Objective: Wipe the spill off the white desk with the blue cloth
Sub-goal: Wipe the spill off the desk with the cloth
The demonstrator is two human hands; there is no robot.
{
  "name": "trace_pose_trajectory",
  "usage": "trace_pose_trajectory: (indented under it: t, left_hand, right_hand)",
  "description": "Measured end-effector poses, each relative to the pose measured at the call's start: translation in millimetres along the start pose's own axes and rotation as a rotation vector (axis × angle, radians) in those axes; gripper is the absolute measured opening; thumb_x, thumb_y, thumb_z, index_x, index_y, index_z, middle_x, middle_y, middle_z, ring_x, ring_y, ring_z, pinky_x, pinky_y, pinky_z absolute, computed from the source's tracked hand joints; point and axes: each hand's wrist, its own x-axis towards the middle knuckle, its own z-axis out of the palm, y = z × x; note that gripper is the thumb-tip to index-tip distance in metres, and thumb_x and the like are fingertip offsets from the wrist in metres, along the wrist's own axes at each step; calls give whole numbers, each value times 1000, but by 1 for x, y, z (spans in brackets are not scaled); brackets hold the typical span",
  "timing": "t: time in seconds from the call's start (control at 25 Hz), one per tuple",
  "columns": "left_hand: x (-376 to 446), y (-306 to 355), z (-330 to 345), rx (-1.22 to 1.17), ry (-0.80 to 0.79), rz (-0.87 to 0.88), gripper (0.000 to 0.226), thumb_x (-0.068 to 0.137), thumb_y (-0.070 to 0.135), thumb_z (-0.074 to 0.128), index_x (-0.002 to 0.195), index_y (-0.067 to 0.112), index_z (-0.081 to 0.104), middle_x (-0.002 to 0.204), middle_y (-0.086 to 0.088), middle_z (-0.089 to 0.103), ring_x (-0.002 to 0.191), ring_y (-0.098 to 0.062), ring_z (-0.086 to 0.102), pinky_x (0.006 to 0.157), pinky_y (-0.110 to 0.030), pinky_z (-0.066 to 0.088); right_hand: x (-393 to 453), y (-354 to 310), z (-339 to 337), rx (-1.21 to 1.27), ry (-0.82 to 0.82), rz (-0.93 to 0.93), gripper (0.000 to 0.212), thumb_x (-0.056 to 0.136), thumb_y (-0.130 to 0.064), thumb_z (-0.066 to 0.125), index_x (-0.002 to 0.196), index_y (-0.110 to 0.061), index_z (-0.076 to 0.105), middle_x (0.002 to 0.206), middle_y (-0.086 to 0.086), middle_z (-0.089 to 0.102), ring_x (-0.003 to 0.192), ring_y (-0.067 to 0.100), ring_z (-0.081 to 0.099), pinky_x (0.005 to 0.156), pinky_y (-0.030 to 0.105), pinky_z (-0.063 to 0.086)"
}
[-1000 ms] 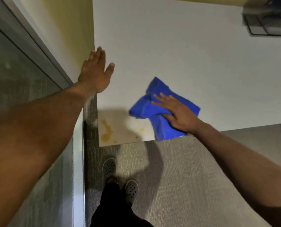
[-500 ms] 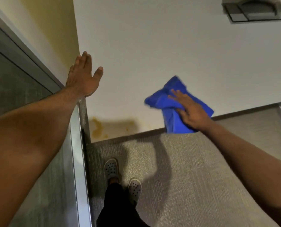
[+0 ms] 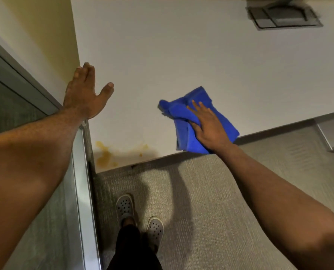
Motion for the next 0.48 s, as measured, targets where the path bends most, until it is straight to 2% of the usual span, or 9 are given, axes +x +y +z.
trace_pose_trajectory:
  t: [0.08,0.2,0.28,0.36,0.48]
  left_hand:
    - [-3,0,-1,9,1,0,99,86,82,18,156,13,5,166,-4,1,152,-25,0,122,-45,9]
    - [-4,1,-5,-21,-18,-34,96,87,80,17,157,15,5,166,-2,0,152,-23,-1,122,-44,7]
    - [-5,4,-6,-17,-33,-39,92,89,78,16,157,17,6,167,-1,-1,153,-23,-2,123,-44,7]
    - [-5,5,-6,-37,-42,-42,91,89,77,15,157,18,6,167,-1,-2,153,-22,-3,123,-44,6]
    - [-5,4,-3,-66,-35,-39,91,88,78,12,157,19,6,166,0,-3,152,-21,-4,123,-44,5]
  right_hand:
    - [22,-30,16,-23,13,10,50,101,-27,43,148,-18,30,157,4,27,146,26,19,118,47,18]
    - [5,-83,50,2,-54,-206,49,98,-27,44,146,-18,35,156,4,31,146,24,21,120,41,15]
    - [-26,-79,54,-12,-90,-286,49,96,-28,43,144,-19,39,154,1,33,145,19,23,119,35,14]
    - [-35,-59,41,28,-59,-235,50,95,-29,41,143,-19,40,153,2,35,144,19,25,119,39,17]
    - [11,-43,26,16,-22,-59,49,99,-28,41,146,-19,33,155,1,30,145,22,21,119,46,18]
